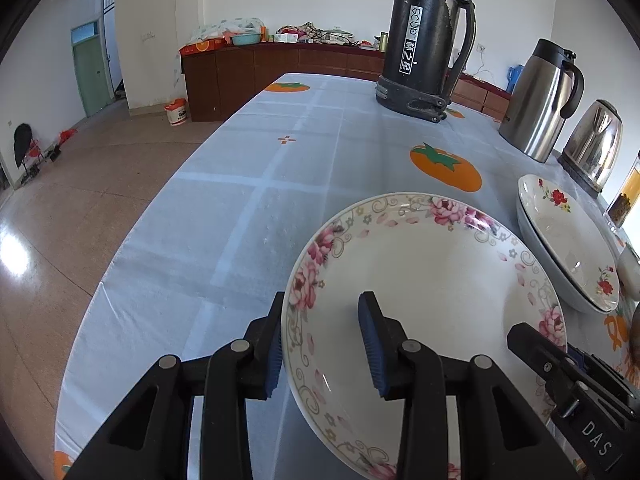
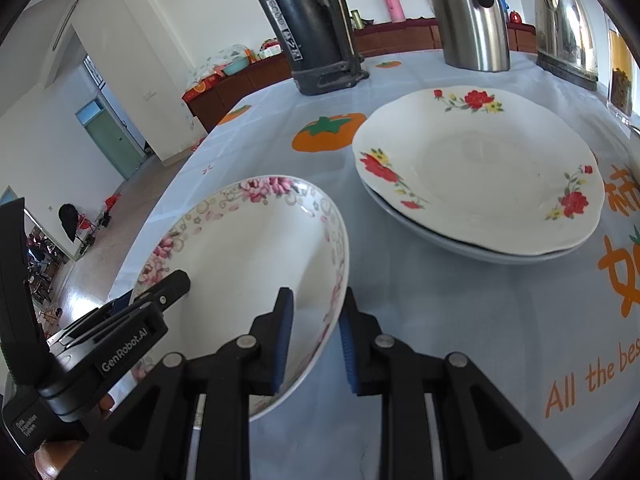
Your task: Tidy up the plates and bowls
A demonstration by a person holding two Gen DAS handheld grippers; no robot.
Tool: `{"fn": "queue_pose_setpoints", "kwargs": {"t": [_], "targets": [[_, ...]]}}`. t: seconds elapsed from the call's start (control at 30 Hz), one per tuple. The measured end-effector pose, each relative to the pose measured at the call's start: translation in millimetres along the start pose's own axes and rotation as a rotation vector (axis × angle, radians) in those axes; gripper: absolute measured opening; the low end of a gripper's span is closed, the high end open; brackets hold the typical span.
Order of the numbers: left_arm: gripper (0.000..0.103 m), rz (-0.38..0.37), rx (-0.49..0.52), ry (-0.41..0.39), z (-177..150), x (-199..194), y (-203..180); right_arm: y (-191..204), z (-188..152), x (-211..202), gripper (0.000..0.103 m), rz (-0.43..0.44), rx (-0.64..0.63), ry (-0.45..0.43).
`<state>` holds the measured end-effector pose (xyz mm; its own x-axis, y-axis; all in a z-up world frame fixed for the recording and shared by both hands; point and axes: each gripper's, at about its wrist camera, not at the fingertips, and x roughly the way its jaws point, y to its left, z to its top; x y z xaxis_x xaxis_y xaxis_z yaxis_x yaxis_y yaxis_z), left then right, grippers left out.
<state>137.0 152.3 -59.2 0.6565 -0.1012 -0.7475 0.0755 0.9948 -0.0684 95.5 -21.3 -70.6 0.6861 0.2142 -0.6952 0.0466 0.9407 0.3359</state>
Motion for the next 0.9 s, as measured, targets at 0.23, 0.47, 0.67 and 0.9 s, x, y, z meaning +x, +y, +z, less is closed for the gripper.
{"fn": "queue_pose_setpoints", "kwargs": {"t": [0.23, 0.47, 0.67, 0.9], "targets": [[0.037, 0.015, -0.018, -0.055, 0, -13, -3, -3, 1, -3, 0.02, 0.026, 0.011, -0.022], [0.037, -0.011, -0.029, -0.074, 0, -19, -2, 8, 0, -23, 0.02, -0.01, -0.061, -0.121], [0.037, 0.021, 0.029, -0.153, 0, -33, -15, 2, 3, -31, 0.02, 0.016, -0.048, -0.148], [0.037, -0.014, 0.035, -0.192, -3, -40, -23, -4, 3, -45, 0.02, 0.002, -0.034, -0.194]]}}
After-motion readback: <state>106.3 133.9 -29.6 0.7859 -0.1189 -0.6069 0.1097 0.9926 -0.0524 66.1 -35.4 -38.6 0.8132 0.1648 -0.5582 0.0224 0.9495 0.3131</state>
